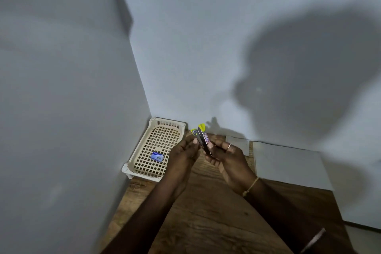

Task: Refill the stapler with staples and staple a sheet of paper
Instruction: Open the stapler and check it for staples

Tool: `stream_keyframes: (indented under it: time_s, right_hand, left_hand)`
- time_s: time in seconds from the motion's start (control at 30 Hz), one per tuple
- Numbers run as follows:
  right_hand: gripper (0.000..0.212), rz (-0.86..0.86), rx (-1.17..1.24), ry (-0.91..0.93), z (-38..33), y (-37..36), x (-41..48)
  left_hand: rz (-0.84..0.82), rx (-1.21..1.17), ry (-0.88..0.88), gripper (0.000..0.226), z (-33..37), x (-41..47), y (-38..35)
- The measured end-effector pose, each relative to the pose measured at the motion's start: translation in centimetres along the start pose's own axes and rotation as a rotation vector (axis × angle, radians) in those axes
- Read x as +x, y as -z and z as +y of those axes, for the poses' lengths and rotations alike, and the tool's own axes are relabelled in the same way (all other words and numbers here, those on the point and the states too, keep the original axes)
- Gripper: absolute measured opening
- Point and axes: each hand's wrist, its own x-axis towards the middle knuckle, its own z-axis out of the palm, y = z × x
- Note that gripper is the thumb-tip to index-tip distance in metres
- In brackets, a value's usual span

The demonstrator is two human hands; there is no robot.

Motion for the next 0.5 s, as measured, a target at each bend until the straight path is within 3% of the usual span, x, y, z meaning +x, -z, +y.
stream_keyframes:
  time_s: [0.23,0.4,0.5]
  right_hand:
    - [0.028,-0.013,-0.045,-0.001,-0.9,2.0,-4.0]
    - [0.022,-0.005,-0.371,0.133,-2.4,2.5,-5.4]
    - [0.017,0.014,-0.524,0.243,-3.3,2.6,-5.8]
  left_hand:
    - [-0.035,-0.176,0.101,0.021,-1.8,-2.4,-2.9]
    - [-0.018,-0.109,0.081,0.011,-1.9,-3.5,-4.7]
    - [0.026,-0.048,0.089,0.021,-1.6,-3.6,-5.6]
